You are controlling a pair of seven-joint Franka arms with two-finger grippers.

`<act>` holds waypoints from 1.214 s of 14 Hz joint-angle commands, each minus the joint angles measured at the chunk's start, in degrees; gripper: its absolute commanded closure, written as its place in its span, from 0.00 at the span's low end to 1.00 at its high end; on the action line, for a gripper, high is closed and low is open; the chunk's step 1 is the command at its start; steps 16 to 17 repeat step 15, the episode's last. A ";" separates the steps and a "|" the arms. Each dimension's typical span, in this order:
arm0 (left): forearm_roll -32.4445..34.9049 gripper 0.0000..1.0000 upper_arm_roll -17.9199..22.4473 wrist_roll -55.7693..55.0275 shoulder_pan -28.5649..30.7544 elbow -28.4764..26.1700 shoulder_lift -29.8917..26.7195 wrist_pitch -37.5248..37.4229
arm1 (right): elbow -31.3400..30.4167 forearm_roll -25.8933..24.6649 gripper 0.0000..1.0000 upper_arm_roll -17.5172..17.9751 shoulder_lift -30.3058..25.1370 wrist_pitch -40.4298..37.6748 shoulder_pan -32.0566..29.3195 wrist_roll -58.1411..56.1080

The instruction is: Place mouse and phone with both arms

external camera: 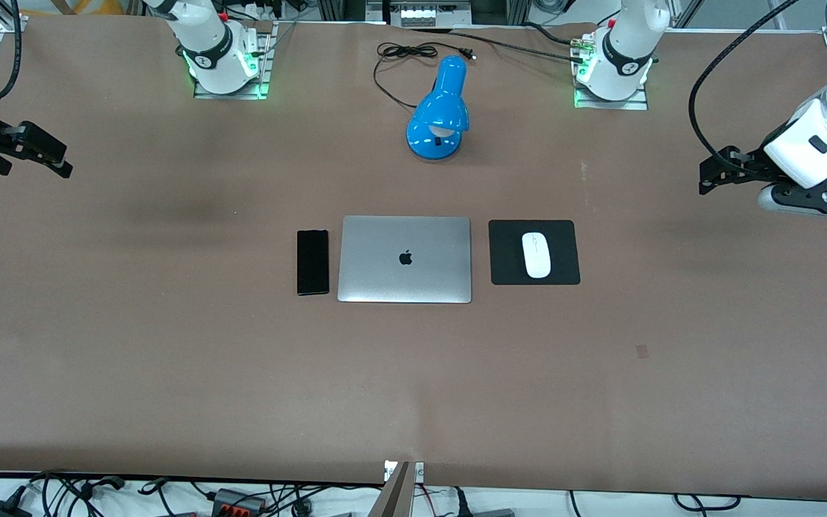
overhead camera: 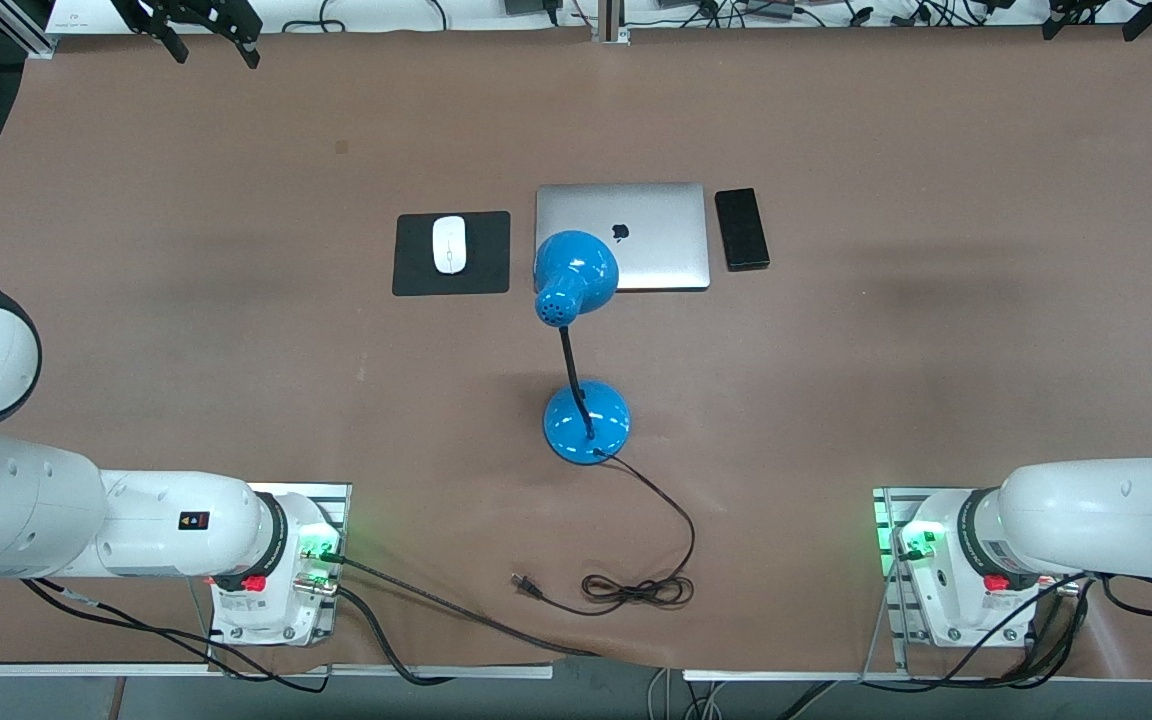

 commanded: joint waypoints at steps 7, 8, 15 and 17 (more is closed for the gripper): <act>-0.19 0.00 -0.20 1.22 0.71 1.93 0.85 -2.53 | 3.89 -0.25 0.00 -0.20 3.03 -1.20 0.96 -0.14; -0.19 0.00 -0.20 1.22 0.71 2.02 0.85 -2.53 | 3.89 -0.17 0.00 -0.20 2.94 -1.20 0.79 -0.14; -0.19 0.00 -0.20 1.13 0.71 2.46 1.02 -2.53 | 3.89 -0.25 0.00 -0.11 2.94 -3.04 1.14 -0.32; -0.19 0.00 -0.20 1.13 0.71 2.46 1.02 -2.53 | 3.89 -0.25 0.00 -0.11 2.94 -3.04 1.14 -0.32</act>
